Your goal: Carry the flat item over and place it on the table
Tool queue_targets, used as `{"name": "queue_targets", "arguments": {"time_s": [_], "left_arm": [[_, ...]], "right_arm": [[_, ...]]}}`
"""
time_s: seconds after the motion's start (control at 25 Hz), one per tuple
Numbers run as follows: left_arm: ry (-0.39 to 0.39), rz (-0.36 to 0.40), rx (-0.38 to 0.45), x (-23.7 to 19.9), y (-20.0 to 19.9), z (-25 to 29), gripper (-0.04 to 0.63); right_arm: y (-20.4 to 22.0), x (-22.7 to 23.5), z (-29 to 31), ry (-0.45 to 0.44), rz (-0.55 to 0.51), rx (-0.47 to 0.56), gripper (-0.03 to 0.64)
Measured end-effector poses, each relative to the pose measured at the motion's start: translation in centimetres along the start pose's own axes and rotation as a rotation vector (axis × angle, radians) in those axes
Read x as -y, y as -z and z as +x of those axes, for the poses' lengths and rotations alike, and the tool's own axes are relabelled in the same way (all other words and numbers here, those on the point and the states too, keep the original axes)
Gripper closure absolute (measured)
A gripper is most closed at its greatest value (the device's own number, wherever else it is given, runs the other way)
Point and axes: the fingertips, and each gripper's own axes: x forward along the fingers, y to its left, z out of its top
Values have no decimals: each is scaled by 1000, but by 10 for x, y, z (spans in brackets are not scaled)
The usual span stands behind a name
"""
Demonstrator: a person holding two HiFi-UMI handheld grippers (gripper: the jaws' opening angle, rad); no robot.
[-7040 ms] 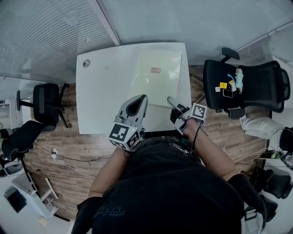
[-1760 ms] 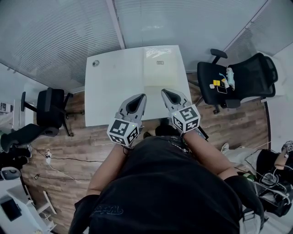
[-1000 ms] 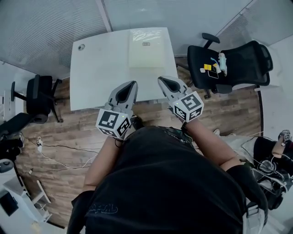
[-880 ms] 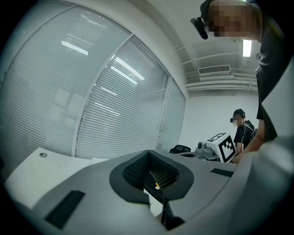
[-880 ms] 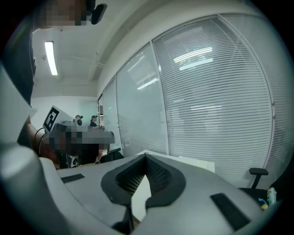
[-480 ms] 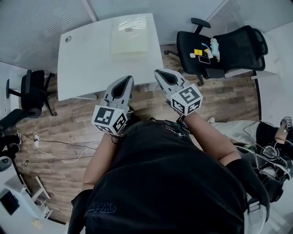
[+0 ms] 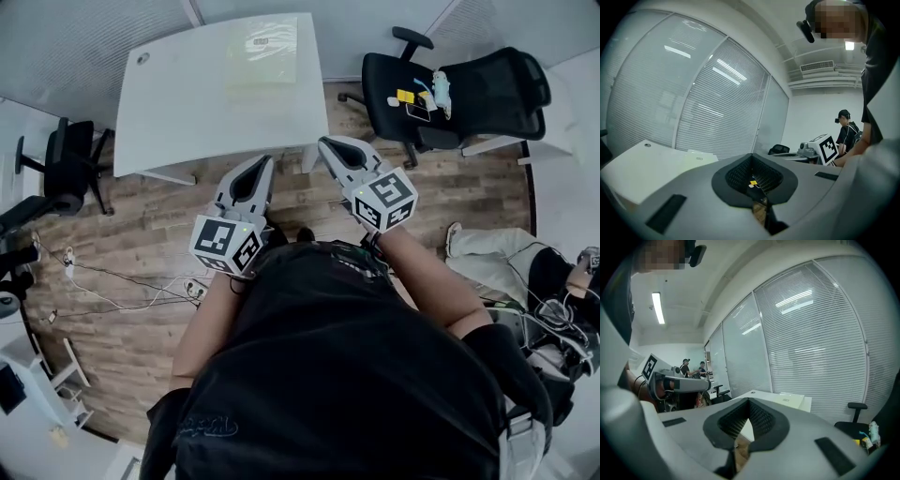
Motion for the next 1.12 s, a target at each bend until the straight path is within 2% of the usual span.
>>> {"name": "queue_targets", "arguments": {"time_s": [0.52,0.76,1.12], "left_arm": [[-51,-4,-33,24,22,-53,583],[-27,-33,-35,23,26,-69,583],[38,8,-62,27,31,-133,582]], "right_arm": [[16,-57,-26,-57,9,-1,595],[18,-86,-31,-57,31,10,595],[24,-172,-39,-52,56,20,595]]}}
